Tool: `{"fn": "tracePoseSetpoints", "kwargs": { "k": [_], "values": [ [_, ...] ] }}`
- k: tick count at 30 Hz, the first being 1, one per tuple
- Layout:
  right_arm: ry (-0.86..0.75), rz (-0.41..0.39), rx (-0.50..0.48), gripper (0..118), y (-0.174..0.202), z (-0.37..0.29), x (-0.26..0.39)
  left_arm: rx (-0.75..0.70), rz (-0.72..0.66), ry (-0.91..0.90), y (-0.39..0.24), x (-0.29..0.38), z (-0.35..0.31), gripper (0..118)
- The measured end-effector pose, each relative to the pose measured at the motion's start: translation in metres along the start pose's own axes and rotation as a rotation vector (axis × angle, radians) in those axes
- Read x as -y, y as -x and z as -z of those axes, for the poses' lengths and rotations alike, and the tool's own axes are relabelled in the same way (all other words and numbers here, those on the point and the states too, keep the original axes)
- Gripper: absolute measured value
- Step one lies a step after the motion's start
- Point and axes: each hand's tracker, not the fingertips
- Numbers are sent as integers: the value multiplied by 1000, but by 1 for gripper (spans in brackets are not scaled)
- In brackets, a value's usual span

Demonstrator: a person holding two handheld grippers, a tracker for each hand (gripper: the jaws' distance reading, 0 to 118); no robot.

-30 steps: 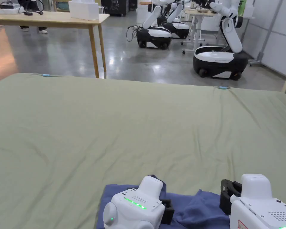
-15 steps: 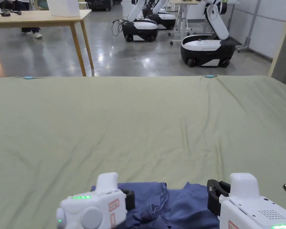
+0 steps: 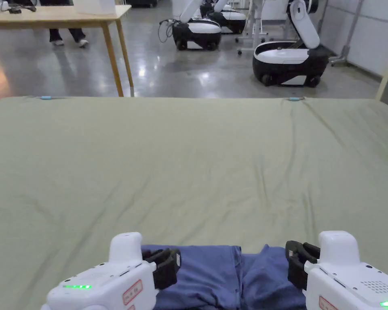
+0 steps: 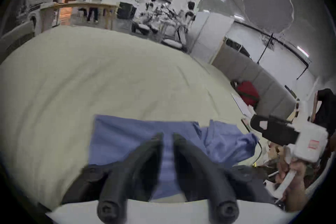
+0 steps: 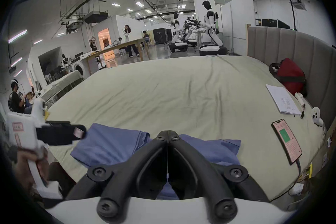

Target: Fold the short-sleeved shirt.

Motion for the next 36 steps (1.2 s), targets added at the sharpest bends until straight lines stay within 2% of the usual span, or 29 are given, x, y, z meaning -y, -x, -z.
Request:
{"fn": "tracePoseSetpoints", "kwargs": {
  "k": [1,2,3,5,9,10,11,12,13,14,15,16,17,18,19,21,22,26,29,33,36],
  "values": [
    [0,-1,-9,1,3,1,0,-28,-40,-3,18,0,-9,84],
    [0,1,-19,1,5,1,0,-43,-82,4,31,1,-13,118],
    [2,7,-29,1,7,3,-1,-71,-157,-92,48,6,-22,117],
    [6,12,-36,1,12,6,-4,-12,-274,-3,77,15,-24,118],
    [6,-5,-43,1,20,8,-12,229,-719,104,133,43,5,118],
    [-1,-8,-45,1,21,6,-14,290,-809,76,137,57,13,118],
    [-5,-10,-48,1,22,5,-15,321,-815,-33,133,60,12,118],
    [-9,-12,-53,1,23,4,-17,349,-795,-47,126,55,17,118],
    [-13,-16,-54,1,24,3,-18,396,-810,22,121,49,28,114],
    [-16,-20,-52,1,24,3,-19,421,-834,28,85,44,25,100],
    [-17,-26,-49,1,24,3,-19,408,-862,23,71,43,33,65],
    [-17,-27,-45,1,23,3,-19,346,-882,63,59,44,45,11],
    [-15,-26,-41,1,22,2,-20,253,-911,112,51,49,55,11],
    [-13,-22,-34,1,21,1,-20,189,-926,89,101,62,79,10],
    [-14,-19,-29,1,20,-1,-20,245,-925,12,108,60,78,10],
    [-16,-16,-21,1,17,-6,-20,215,-850,16,118,35,68,10],
    [-16,-17,-18,1,16,-7,-20,198,-833,4,95,51,54,9],
    [-10,-28,-12,1,16,-7,-20,81,-755,-78,124,36,15,9],
    [-11,-26,-19,1,18,-7,-20,-36,-629,-129,156,16,-21,9],
    [-12,-34,-25,1,21,-7,-21,-171,-280,-127,131,-12,-42,9],
    [-17,-41,-26,1,23,-8,-22,-153,34,-135,50,-30,-36,9]
  ]
}}
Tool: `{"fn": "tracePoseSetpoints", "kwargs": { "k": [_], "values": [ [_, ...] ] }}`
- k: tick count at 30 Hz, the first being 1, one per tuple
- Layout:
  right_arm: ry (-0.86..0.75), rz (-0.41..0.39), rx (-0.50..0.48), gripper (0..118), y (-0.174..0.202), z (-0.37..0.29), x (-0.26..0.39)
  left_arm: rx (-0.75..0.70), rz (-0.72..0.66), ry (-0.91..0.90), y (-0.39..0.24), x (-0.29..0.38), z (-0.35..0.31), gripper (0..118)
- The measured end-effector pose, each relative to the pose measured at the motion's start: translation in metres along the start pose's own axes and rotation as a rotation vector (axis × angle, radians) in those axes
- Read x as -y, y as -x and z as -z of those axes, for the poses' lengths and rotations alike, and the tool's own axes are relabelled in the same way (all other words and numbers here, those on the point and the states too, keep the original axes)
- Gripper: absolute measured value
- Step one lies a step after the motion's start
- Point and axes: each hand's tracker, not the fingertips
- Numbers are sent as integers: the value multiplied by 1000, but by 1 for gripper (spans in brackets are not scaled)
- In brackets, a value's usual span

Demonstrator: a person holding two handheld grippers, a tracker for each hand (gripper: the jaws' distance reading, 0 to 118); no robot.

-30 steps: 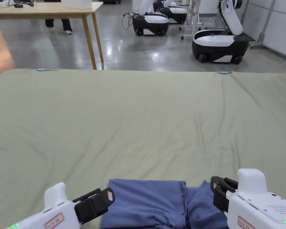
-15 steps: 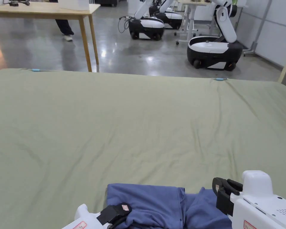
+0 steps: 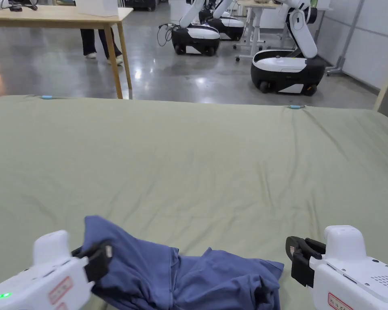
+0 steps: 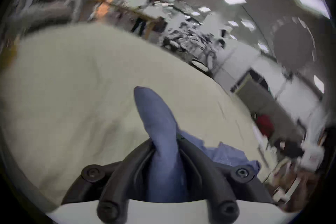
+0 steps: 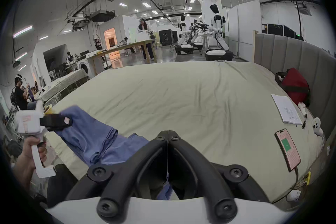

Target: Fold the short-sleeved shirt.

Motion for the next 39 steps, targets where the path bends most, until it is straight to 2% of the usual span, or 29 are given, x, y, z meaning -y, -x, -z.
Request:
{"fn": "tracePoseSetpoints", "kwargs": {
  "k": [4,6,9,10,11,12,13,15,18,19,20,22,23,24,25,26,27,28,30,31,34,39],
  "values": [
    [-11,-27,20,1,-2,-11,-2,127,225,33,-114,5,20,9],
    [-10,-41,38,1,-7,-18,-2,136,377,57,-165,26,42,9],
    [1,-57,61,1,-16,-28,-1,123,505,174,-214,68,84,10],
    [2,-61,65,1,-19,-30,0,103,548,208,-221,83,98,21],
    [4,-65,71,1,-21,-32,1,80,582,223,-226,95,109,46],
    [9,-69,81,1,-25,-34,2,61,598,220,-228,105,117,85],
    [12,-72,83,1,-26,-35,3,84,576,219,-228,106,119,105],
    [19,-73,84,1,-30,-36,3,145,478,227,-221,93,105,102],
    [28,-45,69,1,-34,-35,3,246,282,140,-202,45,68,104],
    [31,-22,61,1,-35,-33,3,261,201,108,-188,29,59,109],
    [30,-1,54,1,-36,-32,4,250,129,81,-174,18,57,109],
    [36,42,38,1,-37,-27,6,214,26,161,-151,5,66,108],
    [41,61,34,1,-37,-23,7,246,-32,207,-139,4,71,102],
    [46,73,30,1,-37,-20,8,267,-66,253,-133,9,76,87],
    [54,84,21,1,-36,-16,9,281,-79,279,-129,18,83,56],
    [59,97,8,1,-36,-12,10,289,-59,327,-135,29,93,37],
    [63,106,3,1,-35,-8,12,296,-43,356,-138,38,100,33],
    [71,121,-7,1,-35,-4,13,299,-43,380,-143,48,106,33],
    [85,143,-14,1,-35,2,15,446,-89,457,-157,68,118,33],
    [88,150,-18,1,-35,4,16,456,-108,474,-163,75,120,33],
    [95,189,-49,1,-35,9,18,398,-34,452,-169,91,117,32],
    [170,256,-157,1,-26,40,32,425,-78,347,-140,69,74,33]
  ]
}}
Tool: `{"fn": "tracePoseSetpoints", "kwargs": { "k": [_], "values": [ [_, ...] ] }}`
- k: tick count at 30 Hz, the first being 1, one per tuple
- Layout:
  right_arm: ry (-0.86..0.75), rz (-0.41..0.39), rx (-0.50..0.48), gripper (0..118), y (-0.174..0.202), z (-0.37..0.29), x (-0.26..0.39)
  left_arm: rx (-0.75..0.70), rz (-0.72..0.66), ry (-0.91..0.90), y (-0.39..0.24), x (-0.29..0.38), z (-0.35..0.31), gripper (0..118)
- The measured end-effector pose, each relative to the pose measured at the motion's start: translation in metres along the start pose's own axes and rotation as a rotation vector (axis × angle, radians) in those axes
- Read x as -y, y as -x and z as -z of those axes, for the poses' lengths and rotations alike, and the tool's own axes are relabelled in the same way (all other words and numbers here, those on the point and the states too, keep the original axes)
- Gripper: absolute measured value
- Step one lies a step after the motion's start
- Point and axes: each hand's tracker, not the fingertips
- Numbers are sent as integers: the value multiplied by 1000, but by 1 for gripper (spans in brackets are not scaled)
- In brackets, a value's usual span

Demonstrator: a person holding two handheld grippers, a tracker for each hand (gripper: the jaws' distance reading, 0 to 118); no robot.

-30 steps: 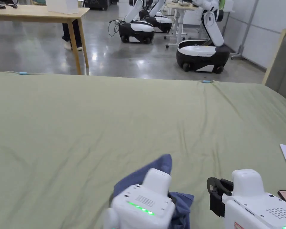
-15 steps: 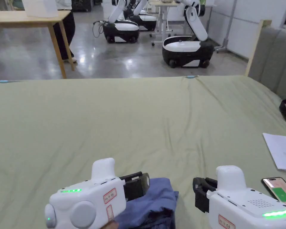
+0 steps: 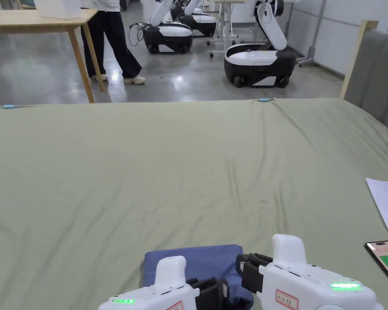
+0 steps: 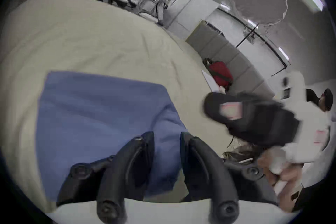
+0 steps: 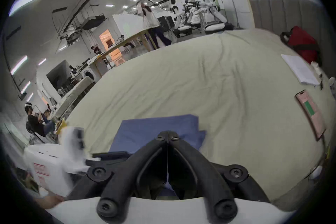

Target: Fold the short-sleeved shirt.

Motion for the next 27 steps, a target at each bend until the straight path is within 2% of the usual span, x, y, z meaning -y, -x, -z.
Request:
{"fn": "tracePoseSetpoints", "kwargs": {
  "k": [2,3,4,5,6,7,10,11,14,16,17,18,19,20,22,24,27],
  "values": [
    [56,26,-31,1,-1,20,10,-36,11,-59,11,-4,-28,33],
    [92,16,-10,1,-2,27,14,-56,3,-89,20,-7,-42,33],
    [126,3,24,1,-2,30,18,-78,-9,-111,28,-9,-51,50],
    [176,-15,73,1,-3,33,24,-114,-22,-124,41,-12,-62,82],
    [199,-16,83,1,-5,32,28,-137,-39,-116,53,-15,-68,109],
    [185,-5,68,1,-7,30,29,-158,-66,-89,66,-17,-67,118],
    [171,16,60,1,-10,22,28,-154,-187,-30,100,-17,-64,118],
    [171,11,60,1,-9,22,27,-97,-250,1,108,-17,-57,118],
    [165,-10,60,1,-7,22,27,225,-476,110,130,-9,-27,118],
    [157,-15,56,1,-6,22,27,312,-494,41,132,-4,-9,117],
    [153,-14,54,1,-5,20,28,262,-504,23,130,-7,-2,113],
    [151,-14,52,1,-5,19,28,221,-524,-5,131,-9,1,97],
    [147,-16,50,1,-4,17,28,164,-549,-20,135,-9,6,40],
    [138,-21,45,1,-4,15,28,107,-564,3,138,-8,13,24],
    [129,-30,34,1,1,11,26,136,-559,10,139,-9,9,24],
    [111,-57,42,1,7,6,23,90,-469,8,120,-16,-13,24],
    [93,-66,30,1,20,3,19,44,-369,-23,127,-30,-60,24]
  ]
}}
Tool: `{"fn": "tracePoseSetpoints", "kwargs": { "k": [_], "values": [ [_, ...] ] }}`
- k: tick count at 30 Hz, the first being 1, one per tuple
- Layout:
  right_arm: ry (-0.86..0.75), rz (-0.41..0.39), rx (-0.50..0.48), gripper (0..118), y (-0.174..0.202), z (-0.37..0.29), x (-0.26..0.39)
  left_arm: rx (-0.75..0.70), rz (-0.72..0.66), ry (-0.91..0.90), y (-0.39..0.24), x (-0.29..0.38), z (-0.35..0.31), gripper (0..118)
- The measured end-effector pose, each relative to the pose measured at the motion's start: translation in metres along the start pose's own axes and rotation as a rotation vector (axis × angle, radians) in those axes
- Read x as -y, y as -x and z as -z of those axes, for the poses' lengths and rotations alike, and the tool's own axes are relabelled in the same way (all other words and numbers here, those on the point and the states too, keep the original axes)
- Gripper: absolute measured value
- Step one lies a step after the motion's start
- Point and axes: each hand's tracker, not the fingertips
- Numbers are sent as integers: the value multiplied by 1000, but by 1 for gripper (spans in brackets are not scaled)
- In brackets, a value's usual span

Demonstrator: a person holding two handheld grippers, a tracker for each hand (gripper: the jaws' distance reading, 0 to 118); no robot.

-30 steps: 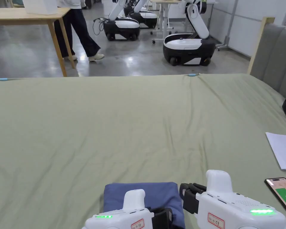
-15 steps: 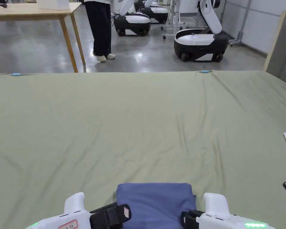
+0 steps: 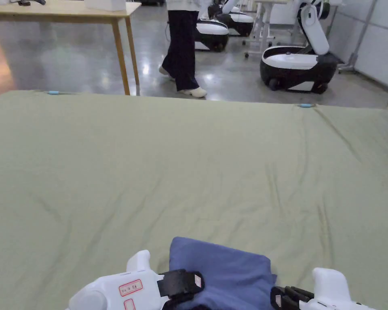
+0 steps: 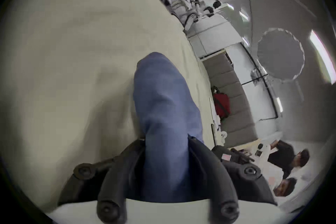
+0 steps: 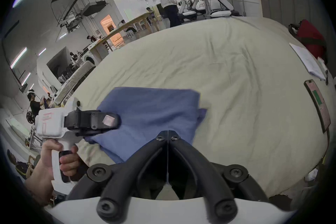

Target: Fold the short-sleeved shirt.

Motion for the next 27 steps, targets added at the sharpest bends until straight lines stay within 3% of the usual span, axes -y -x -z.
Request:
{"fn": "tracePoseSetpoints", "kwargs": {
  "k": [6,14,19,20,22,23,27],
  "values": [
    [-3,-53,-22,1,36,10,-6,-212,194,-54,55,-66,-125,24],
    [10,-106,-63,1,82,27,-8,-450,191,-42,141,-148,-258,24],
    [20,-119,-68,1,89,33,-7,-517,146,-11,200,-165,-278,27],
    [23,-123,-69,1,89,35,-7,-533,143,-19,188,-159,-273,41],
    [27,-128,-59,1,88,35,-8,-590,169,-91,178,-156,-282,102],
    [27,-127,-57,1,86,33,-10,-562,197,-152,167,-155,-293,110],
    [-12,-125,-49,1,69,17,-18,-689,320,-357,108,-145,-310,110]
  ]
}}
